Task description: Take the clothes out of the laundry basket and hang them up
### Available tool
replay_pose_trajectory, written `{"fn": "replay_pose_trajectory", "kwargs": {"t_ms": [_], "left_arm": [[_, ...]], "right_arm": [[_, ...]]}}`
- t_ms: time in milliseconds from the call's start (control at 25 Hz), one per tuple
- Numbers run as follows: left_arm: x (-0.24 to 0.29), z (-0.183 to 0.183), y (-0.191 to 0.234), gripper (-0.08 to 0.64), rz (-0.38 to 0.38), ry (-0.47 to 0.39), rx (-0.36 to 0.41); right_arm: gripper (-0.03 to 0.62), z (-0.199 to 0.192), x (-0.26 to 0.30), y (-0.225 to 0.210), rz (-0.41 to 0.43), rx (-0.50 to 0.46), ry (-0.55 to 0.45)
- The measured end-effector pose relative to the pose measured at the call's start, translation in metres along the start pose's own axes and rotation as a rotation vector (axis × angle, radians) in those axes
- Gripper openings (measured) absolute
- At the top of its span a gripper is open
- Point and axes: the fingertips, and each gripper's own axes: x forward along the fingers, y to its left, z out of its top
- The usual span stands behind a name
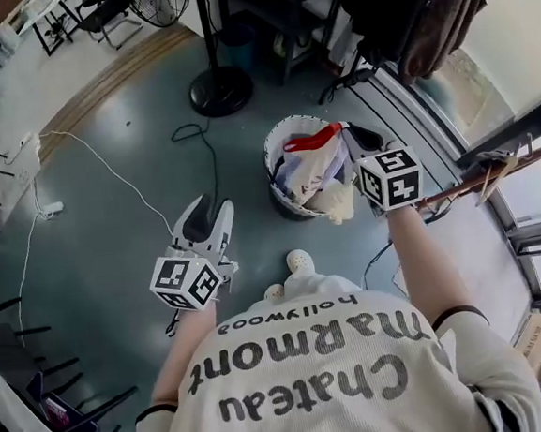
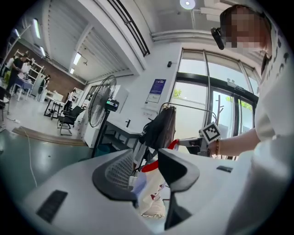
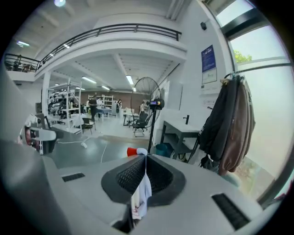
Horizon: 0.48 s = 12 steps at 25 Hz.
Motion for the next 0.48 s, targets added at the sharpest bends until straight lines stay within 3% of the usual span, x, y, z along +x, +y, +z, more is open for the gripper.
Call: {"fn": "replay_pose_trajectory", "kwargs": {"t_ms": [280,480], "left_arm": [[0.025,0.016,-0.056,0.168,-0.199,0.0,0.051],[0.06,0.029,-0.124,0.199,-0.443,0.02,0.1]], "right_arm": [[0.032,0.104,-0.101,-0.019,-0.092,-0.061,-0.254],[0.032,0.164,-0.197,-0.023,-0.171,-0.176,-0.424]]}}
